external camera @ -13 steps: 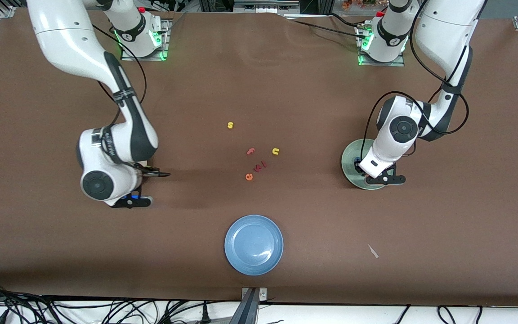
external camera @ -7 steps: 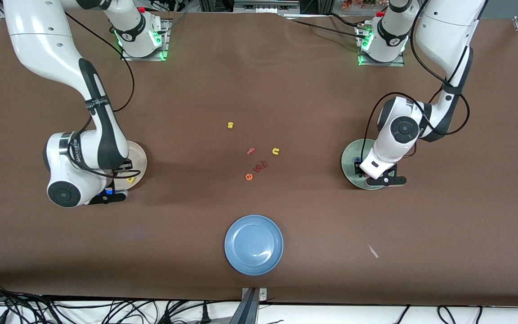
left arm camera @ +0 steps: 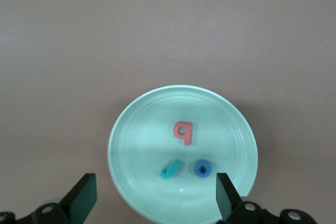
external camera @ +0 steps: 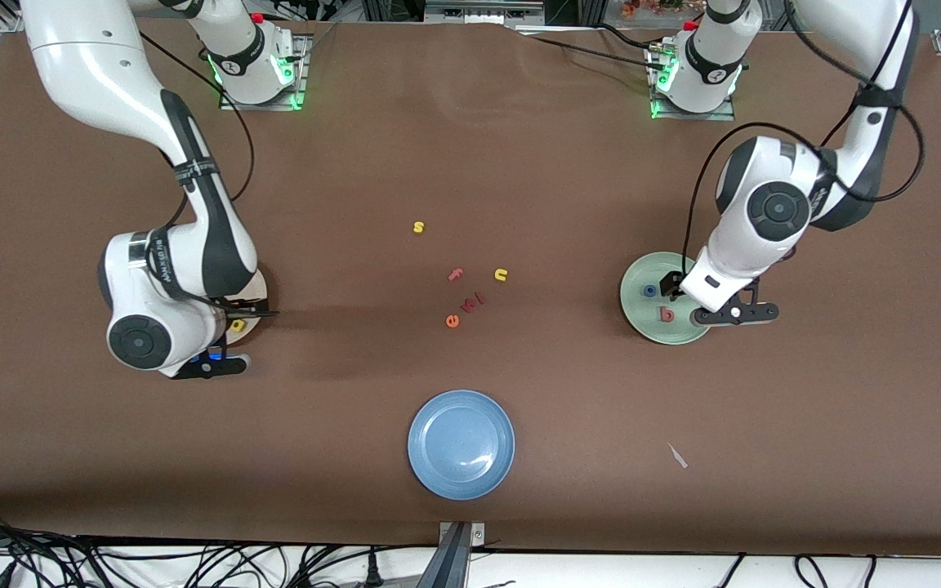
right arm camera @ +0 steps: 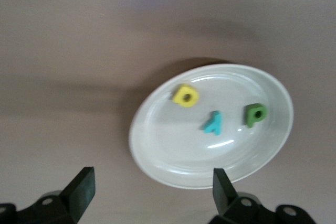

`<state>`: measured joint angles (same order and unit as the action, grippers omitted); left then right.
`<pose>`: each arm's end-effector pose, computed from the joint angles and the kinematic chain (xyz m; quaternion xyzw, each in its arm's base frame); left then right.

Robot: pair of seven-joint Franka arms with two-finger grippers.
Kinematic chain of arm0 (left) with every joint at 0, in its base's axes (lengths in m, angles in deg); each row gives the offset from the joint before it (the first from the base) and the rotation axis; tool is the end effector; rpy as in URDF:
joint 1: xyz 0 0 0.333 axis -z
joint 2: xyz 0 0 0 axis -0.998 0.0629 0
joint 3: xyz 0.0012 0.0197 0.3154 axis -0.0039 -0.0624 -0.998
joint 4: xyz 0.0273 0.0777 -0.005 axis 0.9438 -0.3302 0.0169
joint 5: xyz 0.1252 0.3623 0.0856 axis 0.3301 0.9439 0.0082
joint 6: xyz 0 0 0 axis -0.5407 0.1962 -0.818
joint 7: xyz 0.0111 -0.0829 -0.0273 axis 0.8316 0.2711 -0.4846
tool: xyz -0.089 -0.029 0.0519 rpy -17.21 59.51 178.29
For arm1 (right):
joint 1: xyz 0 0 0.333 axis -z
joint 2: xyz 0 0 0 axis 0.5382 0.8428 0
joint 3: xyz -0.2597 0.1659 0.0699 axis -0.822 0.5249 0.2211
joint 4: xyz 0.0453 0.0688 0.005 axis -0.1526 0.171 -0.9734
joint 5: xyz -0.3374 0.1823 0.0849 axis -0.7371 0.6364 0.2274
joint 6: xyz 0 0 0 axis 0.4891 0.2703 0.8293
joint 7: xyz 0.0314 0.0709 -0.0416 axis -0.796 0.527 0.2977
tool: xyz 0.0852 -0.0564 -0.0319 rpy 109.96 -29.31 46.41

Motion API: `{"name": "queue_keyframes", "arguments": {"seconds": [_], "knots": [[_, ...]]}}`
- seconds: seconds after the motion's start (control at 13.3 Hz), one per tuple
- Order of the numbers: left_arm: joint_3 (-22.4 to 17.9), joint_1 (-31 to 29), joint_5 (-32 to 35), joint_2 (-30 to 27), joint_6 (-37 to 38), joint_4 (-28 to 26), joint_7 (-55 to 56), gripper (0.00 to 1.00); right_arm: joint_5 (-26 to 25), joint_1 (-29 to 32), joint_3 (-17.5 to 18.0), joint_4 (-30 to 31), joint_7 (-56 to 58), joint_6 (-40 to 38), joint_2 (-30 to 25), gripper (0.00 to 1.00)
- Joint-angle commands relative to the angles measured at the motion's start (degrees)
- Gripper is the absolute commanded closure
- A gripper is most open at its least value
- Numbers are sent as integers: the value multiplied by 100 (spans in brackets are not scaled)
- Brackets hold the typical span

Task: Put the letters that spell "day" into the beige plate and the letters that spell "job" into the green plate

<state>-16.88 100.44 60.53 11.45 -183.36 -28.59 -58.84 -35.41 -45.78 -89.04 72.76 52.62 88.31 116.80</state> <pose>0.5751 -0.1273 0.3214 -0.9976 -0.0294 0.0244 0.0578 0.6633 0.1261 0.2680 0.9774 0.0309 -0.1986 0.0654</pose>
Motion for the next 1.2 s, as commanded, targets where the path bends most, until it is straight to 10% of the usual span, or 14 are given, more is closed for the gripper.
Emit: {"name": "queue_keyframes", "arguments": {"seconds": [0.0,0.68,1.13], "knots": [[56,-34,139,-237,951,514,-490,0,366,13,5,-48,-602,-113,-72,0],[196,-43,25,-624,3177,2307,-1808,0,1150,-66,-13,-153,-1001,-1025,-721,0],[126,-315,-590,-1248,3836,2625,-2311,0,1151,109,172,1004,-974,-591,-2345,0]]}}
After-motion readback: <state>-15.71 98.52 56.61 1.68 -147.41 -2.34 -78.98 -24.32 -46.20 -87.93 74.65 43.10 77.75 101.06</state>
